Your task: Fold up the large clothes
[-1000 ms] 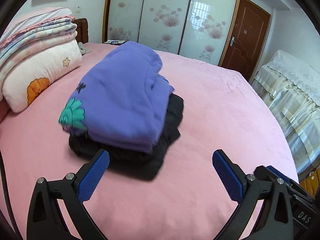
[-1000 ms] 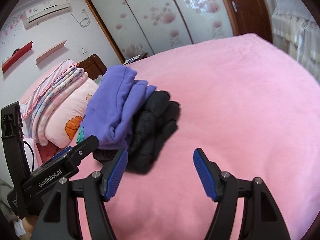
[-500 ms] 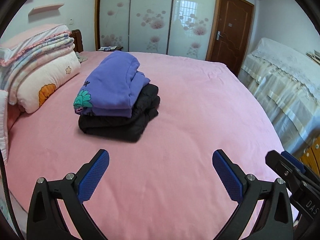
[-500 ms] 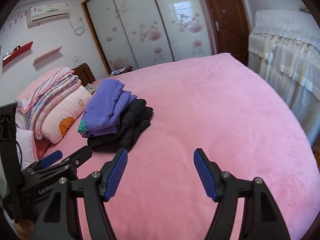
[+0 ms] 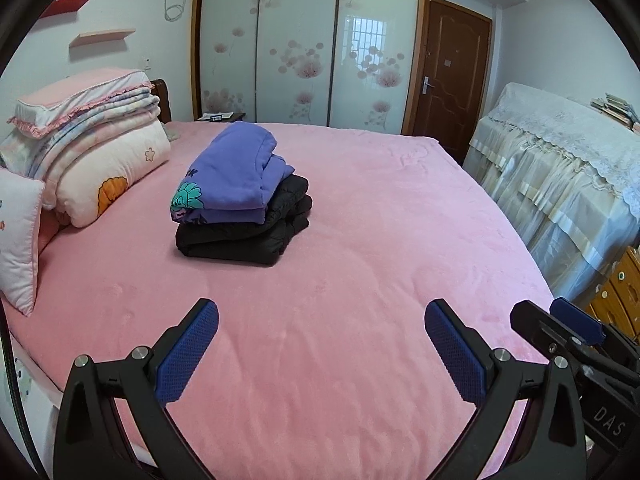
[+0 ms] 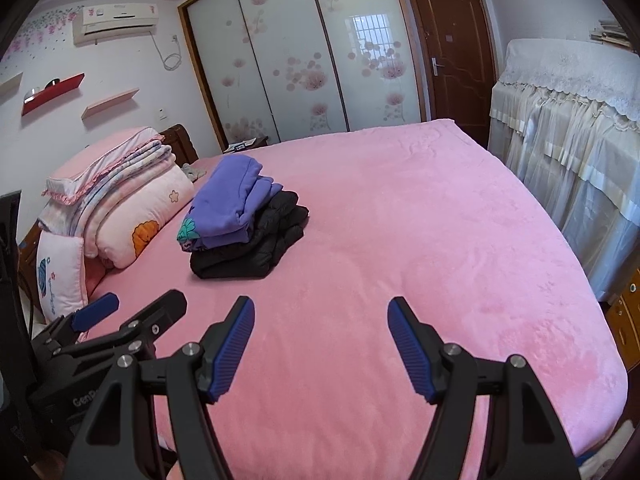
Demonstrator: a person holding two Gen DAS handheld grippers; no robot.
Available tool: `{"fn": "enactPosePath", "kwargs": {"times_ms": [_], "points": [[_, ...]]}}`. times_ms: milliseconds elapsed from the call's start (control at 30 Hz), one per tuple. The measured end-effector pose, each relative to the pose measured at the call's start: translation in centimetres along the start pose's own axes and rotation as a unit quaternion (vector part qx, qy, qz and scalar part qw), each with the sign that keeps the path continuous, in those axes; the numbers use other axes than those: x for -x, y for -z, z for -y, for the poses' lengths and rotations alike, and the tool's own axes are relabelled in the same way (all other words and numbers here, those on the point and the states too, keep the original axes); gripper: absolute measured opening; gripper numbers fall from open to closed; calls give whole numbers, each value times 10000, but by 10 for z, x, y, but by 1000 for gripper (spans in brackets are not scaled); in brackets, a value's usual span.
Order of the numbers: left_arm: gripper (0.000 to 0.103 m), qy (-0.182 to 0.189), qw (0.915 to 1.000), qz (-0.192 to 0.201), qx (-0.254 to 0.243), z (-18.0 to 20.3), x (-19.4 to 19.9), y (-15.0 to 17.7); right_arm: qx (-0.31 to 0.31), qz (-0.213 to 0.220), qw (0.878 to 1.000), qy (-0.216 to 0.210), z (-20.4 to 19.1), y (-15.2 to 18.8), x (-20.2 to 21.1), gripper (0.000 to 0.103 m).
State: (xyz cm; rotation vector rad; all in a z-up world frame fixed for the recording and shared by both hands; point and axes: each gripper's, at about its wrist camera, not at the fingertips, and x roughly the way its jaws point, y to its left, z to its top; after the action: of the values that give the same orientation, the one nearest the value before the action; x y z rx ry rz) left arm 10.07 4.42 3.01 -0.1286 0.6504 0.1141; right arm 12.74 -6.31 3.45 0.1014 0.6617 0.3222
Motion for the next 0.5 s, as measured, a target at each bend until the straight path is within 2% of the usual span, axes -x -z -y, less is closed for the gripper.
{"fn": "enactPosePath", "kwargs": {"times_ms": [133, 500], "points": [[102, -26, 10000, -32, -16, -1, 8, 6, 40, 23, 10000, 43, -3, 10, 14, 70], [102, -35, 9997, -248, 61, -16, 14, 24, 65, -169, 9998, 49, -11, 28, 19, 70]]}}
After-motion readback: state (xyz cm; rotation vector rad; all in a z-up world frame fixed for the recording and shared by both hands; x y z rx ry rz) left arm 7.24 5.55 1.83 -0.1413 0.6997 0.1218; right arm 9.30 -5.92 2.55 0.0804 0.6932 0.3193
